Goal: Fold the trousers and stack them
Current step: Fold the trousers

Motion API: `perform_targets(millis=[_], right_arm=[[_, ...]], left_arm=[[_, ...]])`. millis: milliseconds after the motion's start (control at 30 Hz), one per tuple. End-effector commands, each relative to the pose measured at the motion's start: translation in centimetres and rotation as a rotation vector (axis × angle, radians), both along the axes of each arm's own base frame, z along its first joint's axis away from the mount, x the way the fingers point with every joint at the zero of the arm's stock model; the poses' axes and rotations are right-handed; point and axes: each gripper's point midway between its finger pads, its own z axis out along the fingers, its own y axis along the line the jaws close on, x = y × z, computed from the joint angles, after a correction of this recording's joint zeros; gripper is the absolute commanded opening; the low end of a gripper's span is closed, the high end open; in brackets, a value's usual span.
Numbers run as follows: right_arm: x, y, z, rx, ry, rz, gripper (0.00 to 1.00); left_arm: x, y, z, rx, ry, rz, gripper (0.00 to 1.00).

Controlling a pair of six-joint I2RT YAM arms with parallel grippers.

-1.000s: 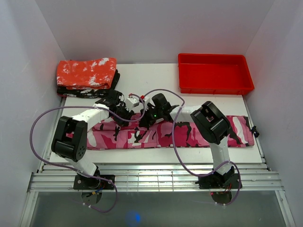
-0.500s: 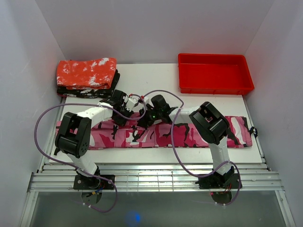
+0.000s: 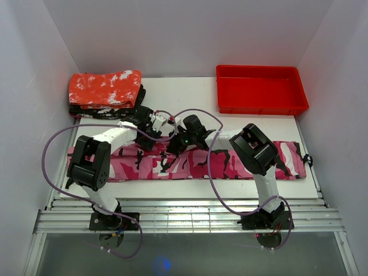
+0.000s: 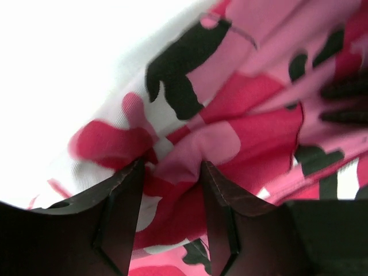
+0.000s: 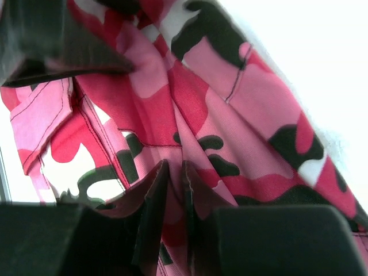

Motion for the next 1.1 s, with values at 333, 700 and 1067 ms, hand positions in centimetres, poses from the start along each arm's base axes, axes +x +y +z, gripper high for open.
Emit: perform_targets(millis=[333,700,1067], right_arm=[[-4.4,-5.7,-9.2,-0.308,0.196,-0.053,0.23],[-4.4,-5.8,-9.7,-0.318,0.218,-0.075,0.24],[-4.4,-5.7,-9.8,-0.318,0.229,-0.072,0.24]], left_arm=[[6.9,-0.9,4.6,-0.082,-0.219,0.137,0.59],[1.9,0.9,0.9,-0.014,-0.106,0.107,0.54],[-1.8,3.5,-0.5,0.070,-0.094,0.106,0.55]])
